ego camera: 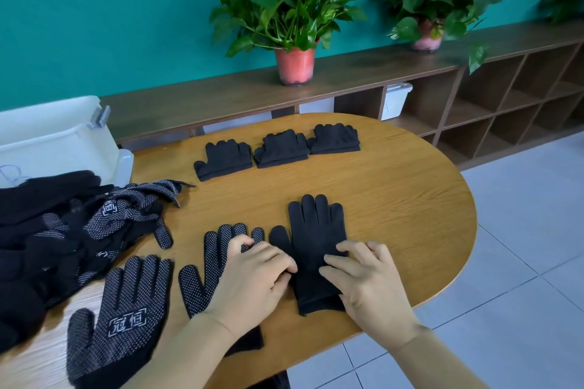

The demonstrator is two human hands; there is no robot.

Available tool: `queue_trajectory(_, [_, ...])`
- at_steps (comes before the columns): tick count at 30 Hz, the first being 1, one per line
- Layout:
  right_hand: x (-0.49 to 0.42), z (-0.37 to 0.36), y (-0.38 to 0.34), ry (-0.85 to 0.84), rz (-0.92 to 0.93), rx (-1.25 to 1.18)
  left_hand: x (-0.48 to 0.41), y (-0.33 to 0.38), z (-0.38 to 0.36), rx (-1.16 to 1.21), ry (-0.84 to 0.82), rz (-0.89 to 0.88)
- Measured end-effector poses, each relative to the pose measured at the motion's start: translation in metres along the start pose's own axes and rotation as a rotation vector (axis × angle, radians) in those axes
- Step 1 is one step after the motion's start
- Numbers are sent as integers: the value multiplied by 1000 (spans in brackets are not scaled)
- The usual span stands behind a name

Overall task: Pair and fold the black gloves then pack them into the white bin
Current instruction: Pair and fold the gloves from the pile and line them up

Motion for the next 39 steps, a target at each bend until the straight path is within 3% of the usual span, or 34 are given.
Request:
queue_trajectory(5, [5, 1, -3, 46, 41, 4, 2, 3, 1, -28, -4, -10])
queue_trajectory(18, [8, 6, -1, -46, 84, 2, 6, 1, 1, -69, 26, -81])
queue_trajectory(21, [9, 17, 1, -23, 18, -96, 11, -7, 5, -11, -24, -69])
queue_trajectory(25, [-8, 28, 17, 107, -260, -228, -8, -9, 16, 160, 64, 77])
queue_trajectory(27, [-27, 24, 16, 32, -388, -188, -27, 3, 17, 146, 22, 116])
queue_trajectory(31, [-46, -3, -6, -463, -441, -151, -46, 22, -3, 6, -324, 115])
queue_trajectory(33, [-38, -14, -11, -623, -450, -163, -42, 23, -14, -70, -470, 122])
queue_trajectory(39, [-37, -24, 4, -704, -432, -130, -47, 17, -27, -148, -486, 129])
Point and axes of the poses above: each hand's wrist, its own x-axis away from the middle knuckle, its own z-axis out of the back of the hand, y = z × x, the point moved 1 cm from there along -x, towards the middle knuckle, and after that the axes turned 9 degrees about -y, right-handed, at the moved point
